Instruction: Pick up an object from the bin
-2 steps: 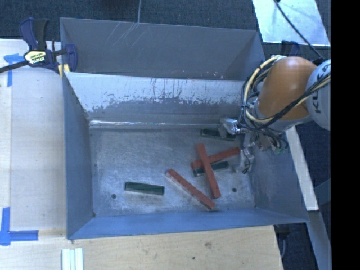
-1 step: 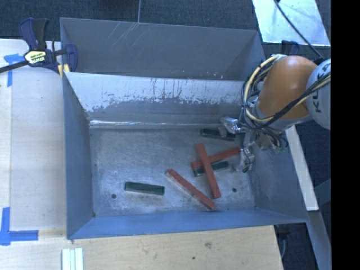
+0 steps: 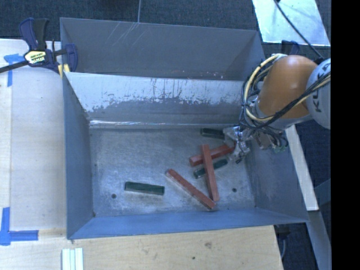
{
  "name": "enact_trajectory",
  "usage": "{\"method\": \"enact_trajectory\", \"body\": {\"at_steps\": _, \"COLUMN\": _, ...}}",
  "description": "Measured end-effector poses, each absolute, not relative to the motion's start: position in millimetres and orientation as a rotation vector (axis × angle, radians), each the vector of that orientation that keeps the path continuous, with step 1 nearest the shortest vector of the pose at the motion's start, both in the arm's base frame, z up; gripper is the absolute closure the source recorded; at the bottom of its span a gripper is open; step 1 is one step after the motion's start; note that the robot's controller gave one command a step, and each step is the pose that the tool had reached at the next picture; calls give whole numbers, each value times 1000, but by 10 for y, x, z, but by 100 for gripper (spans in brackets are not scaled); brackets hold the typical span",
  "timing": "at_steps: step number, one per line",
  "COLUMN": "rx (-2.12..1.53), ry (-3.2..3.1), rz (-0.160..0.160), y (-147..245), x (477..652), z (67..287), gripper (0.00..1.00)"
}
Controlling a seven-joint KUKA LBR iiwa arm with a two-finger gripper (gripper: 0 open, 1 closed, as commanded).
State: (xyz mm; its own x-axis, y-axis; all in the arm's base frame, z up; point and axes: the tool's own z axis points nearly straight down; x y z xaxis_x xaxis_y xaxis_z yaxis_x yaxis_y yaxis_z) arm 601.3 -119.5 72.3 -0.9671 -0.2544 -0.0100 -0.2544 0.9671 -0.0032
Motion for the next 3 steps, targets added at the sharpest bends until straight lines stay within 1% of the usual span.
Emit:
{"method": "enact_trajectory", "body": {"at_steps": 1, "rx": -403, "ry": 3109, "rz": -3, "y": -1197, "x": 6026, "z": 807, "gripper": 100}}
{"method": "enact_trajectory", "body": {"at_steps": 2, "rx": -403, "ry": 3105, "rz": -6, "y": -1202, "x": 6055, "z": 1484, "gripper": 100}}
{"method": "enact_trajectory", "body": {"at_steps": 3, "rx": -401, "ry": 3108, "rz": -4, "y": -1202, "x": 6072, "z": 1735, "gripper": 100}}
